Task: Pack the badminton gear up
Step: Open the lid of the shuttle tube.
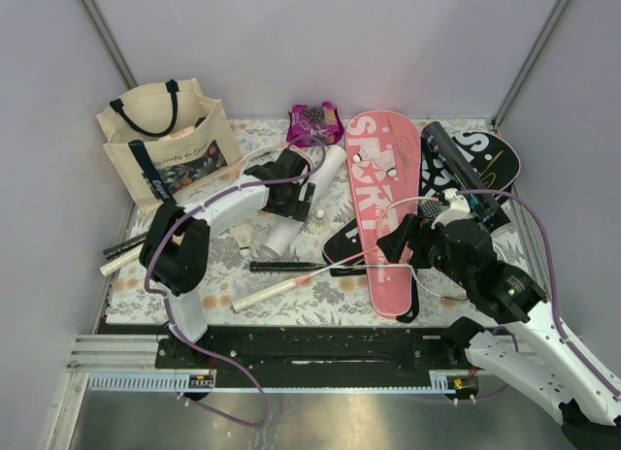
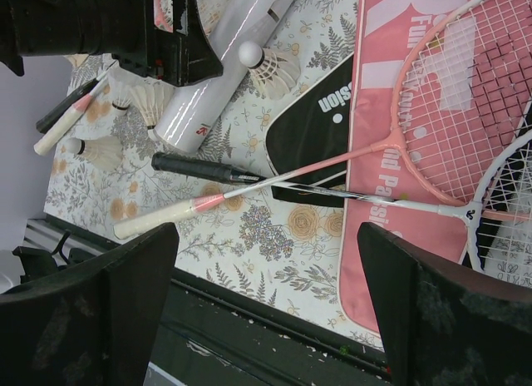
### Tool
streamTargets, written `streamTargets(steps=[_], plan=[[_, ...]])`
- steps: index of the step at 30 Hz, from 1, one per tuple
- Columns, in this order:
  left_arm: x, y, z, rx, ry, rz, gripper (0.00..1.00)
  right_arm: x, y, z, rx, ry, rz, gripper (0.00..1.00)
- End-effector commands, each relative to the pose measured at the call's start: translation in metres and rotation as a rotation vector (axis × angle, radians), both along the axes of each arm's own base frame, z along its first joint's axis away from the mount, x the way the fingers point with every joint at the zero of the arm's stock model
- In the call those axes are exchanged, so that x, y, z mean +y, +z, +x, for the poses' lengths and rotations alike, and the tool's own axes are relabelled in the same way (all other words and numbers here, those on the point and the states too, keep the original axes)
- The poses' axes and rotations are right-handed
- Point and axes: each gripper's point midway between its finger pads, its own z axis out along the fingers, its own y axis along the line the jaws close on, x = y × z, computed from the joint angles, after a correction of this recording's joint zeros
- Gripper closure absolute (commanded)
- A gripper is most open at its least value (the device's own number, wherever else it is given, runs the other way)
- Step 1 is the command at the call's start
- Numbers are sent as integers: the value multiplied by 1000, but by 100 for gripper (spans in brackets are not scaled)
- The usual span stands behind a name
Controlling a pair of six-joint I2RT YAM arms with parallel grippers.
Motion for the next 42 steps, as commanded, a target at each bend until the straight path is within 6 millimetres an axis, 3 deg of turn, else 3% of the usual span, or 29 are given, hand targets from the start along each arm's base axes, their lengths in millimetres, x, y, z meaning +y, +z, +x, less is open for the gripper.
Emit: streamTargets(steps=[1, 12, 18, 26, 31, 36, 42], plan=[[-16, 12, 23, -62, -24, -55, 8, 5, 11, 2, -36, 20, 29, 2], [-18, -24, 15, 25, -31, -40, 14, 3, 16, -1, -47, 26, 31, 2], [-18, -23, 15, 21, -30, -39, 20, 3, 17, -2, -48, 25, 35, 2], [-15, -37, 8, 59, -17, -21, 21, 3, 19, -3, -47, 25, 45, 2], [-15, -37, 8, 65, -16, -19, 21, 3, 20, -3, -50, 24, 49, 2], [-15, -31, 8, 57, -15, -28, 27, 3, 18, -1, -43, 19, 48, 2], [-17, -5, 12, 13, 5, -61, 33, 4, 19, 0, -50, 17, 50, 2]])
